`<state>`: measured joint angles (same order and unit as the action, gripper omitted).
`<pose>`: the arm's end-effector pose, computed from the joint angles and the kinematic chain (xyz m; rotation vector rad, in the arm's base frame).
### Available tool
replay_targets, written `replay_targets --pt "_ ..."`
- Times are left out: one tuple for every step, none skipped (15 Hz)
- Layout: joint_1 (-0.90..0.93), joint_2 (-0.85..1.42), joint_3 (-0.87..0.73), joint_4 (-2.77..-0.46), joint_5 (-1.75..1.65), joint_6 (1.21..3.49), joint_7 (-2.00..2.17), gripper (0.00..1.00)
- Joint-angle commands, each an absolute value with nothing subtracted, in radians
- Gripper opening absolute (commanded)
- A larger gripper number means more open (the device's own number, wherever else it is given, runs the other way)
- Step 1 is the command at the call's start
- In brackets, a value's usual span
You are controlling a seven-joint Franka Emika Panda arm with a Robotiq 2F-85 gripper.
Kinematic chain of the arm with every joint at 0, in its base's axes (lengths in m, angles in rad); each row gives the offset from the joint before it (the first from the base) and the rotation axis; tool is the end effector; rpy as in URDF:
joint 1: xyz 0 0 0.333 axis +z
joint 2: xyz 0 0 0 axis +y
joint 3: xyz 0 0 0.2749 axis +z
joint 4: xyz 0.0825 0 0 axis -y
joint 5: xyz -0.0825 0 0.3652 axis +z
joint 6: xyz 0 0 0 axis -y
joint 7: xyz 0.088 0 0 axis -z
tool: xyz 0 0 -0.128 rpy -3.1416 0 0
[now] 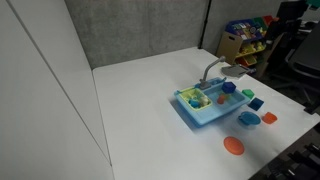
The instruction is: Move the blue cube from the dark green cube to the light green cube
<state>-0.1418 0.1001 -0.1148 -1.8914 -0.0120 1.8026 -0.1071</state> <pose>0.5212 -0.1372 0.3826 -3.1077 0.2275 0.2958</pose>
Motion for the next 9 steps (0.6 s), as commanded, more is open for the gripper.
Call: replay_targets --pt "-0.134 -0.017 -0.114 -1.932 -0.025 1.768 -0.134 1.0" --pt "-0.131 -0.038 -0.114 -1.931 -0.025 1.759 -0.137 1.0" --pt "-0.129 -0.058 -0.115 -1.924 -0.023 1.74 -0.142 1.0" --pt "-0.127 -0.076 -0.115 -1.921 -0.023 1.733 -0.14 1.0" --pt "-0.125 -0.095 -0.115 -1.914 -0.019 1.721 -0.144 1.0" --pt "-0.122 -0.113 -0.116 -1.911 -0.015 1.711 -0.146 1.0" --pt "-0.12 -0.127 -0.116 -1.908 -0.015 1.703 -0.147 1.0" --pt "-0.118 -0.139 -0.117 -1.905 -0.015 1.697 -0.147 1.0" --pt "-0.116 -0.147 -0.117 -1.901 -0.016 1.689 -0.147 1.0"
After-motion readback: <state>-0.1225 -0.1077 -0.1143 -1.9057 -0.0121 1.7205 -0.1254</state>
